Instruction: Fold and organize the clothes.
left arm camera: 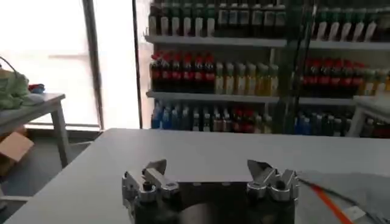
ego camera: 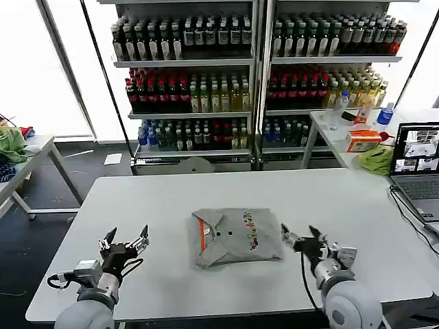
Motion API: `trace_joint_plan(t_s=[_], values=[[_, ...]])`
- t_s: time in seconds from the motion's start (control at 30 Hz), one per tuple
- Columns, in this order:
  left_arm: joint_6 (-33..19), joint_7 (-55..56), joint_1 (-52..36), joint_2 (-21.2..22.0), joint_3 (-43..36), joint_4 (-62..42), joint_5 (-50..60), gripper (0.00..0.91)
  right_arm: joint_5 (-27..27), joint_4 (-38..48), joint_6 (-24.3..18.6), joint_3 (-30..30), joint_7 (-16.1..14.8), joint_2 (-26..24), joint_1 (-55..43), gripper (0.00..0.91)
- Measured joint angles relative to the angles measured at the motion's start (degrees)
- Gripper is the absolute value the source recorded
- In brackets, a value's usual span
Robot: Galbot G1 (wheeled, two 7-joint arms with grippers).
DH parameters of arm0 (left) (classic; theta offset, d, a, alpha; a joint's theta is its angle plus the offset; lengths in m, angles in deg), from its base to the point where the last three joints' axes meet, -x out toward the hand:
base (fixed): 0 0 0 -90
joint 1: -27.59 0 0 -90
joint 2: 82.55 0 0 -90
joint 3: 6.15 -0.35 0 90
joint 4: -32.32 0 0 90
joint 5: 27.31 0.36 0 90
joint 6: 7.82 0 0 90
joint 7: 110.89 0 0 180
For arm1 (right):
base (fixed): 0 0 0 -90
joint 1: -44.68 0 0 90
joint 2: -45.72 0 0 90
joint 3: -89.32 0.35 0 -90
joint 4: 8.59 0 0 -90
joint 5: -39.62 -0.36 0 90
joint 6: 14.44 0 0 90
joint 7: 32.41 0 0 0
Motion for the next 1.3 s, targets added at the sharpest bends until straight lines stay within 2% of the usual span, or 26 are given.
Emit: trace_joint_plan(t_s=[0.27, 0.47, 0.93, 1.3], values=[[-2.7, -1.1, 1.3, 2.3, -0.6, 2.8, 2.6, 0.907, 11.3, 0.0, -1.7, 7.3, 0.2, 1.3, 2.4, 0.907], [-3.9, -1.9, 1.9, 2.8, -0.6, 4.3, 4.4, 0.907, 15.9, -1.0, -2.8, 10.1, 0.4, 2.6, 4.3, 0.907], [-5.2, -2.6, 2.0, 2.8, -0.6, 4.3, 6.3, 0.907, 20.9, -2.0, -3.3, 11.9, 0.1, 3.5, 6.1, 0.907], [-3.6, -3.1, 1.4, 1.7, 1.4, 3.5, 5.6, 0.907, 22.6, -1.4, -3.2, 11.2, -1.4, 2.8, 6.3, 0.907]])
